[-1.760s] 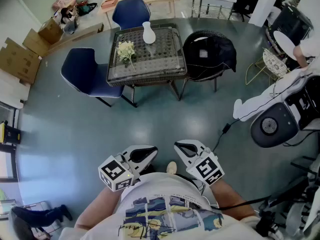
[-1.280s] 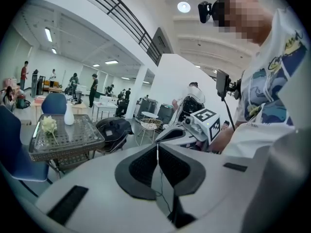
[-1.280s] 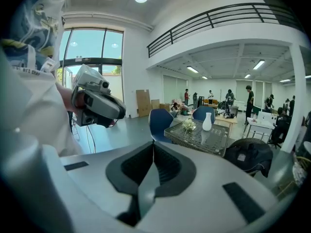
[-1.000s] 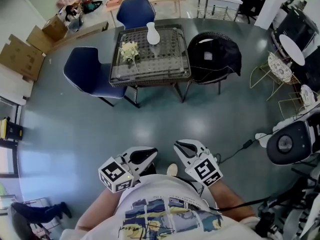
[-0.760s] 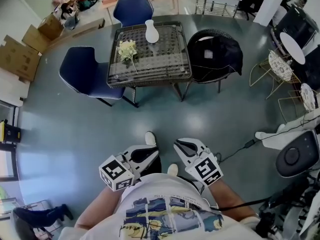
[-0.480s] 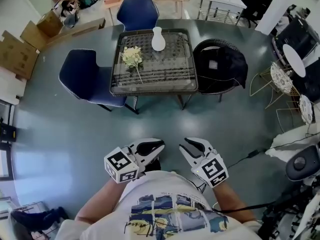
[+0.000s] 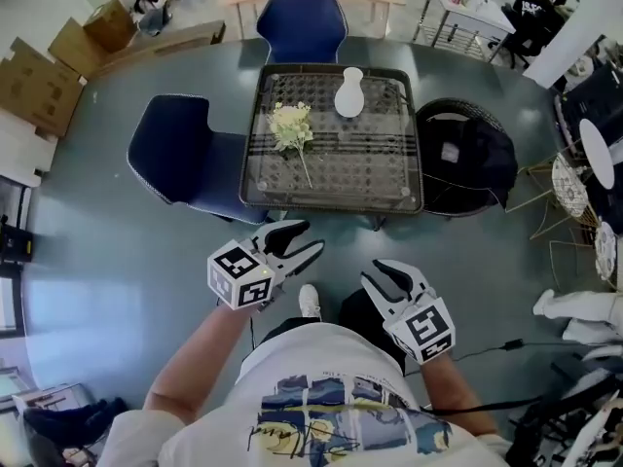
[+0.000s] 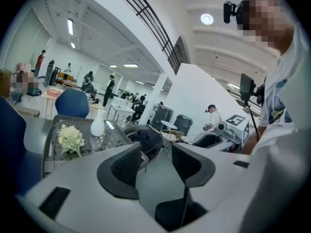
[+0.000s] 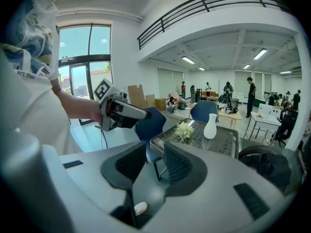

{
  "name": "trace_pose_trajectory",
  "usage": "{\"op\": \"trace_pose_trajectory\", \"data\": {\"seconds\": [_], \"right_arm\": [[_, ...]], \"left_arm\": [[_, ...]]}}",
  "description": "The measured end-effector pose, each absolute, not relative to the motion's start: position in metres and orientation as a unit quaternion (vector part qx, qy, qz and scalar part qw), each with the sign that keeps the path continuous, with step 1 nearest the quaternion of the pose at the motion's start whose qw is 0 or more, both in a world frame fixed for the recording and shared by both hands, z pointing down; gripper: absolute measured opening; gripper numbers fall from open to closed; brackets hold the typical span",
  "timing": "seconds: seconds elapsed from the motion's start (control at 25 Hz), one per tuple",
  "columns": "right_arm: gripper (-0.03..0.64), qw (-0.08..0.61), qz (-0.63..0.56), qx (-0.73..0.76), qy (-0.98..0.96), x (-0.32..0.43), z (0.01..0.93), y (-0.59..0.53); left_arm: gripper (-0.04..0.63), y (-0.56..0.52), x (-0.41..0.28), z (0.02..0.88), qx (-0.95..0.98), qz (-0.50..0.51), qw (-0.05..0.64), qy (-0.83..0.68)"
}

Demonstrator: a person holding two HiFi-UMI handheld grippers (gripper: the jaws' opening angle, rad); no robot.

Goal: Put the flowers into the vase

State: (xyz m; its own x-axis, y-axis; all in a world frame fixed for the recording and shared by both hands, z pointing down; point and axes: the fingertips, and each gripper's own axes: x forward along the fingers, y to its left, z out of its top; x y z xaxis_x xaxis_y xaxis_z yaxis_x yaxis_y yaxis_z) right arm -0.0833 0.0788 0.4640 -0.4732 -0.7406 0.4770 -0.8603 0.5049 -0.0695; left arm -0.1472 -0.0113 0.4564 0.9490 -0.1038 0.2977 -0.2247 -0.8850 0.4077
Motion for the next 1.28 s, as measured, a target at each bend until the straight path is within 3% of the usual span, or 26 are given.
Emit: {"op": "trace_pose_trajectory", "data": {"seconds": [0.2, 0.48, 0.76, 1.0, 1.28], "right_arm": [[0.098, 0.21, 0.16, 0.447, -0.855, -0.068, 0.477, 0.024], [0.098, 0.217, 0.164, 0.401, -0.875, -0.013, 0.486, -0.074], [0.098, 0.219, 0.187, 0.384, -0.877, 0.06, 0.502, -0.143], [0.098, 0.226, 0.211, 0.378, -0.873, 0.104, 0.524, -0.174], [0.098, 0.244, 0.244, 0.393, -0.853, 0.146, 0.545, -0.191]], "left_arm": [[0.187, -0.116, -0.139, 0.479, 0.951, 0.121, 0.247, -0.142], [0.216, -0.271, -0.123, 0.556, 0.892, 0.179, 0.316, -0.269], [0.327, -0.406, -0.098, 0.626, 0.828, 0.236, 0.367, -0.353], [0.379, -0.465, -0.096, 0.696, 0.765, 0.321, 0.395, -0.395], [0.385, -0.49, -0.096, 0.767, 0.698, 0.391, 0.448, -0.4]]}}
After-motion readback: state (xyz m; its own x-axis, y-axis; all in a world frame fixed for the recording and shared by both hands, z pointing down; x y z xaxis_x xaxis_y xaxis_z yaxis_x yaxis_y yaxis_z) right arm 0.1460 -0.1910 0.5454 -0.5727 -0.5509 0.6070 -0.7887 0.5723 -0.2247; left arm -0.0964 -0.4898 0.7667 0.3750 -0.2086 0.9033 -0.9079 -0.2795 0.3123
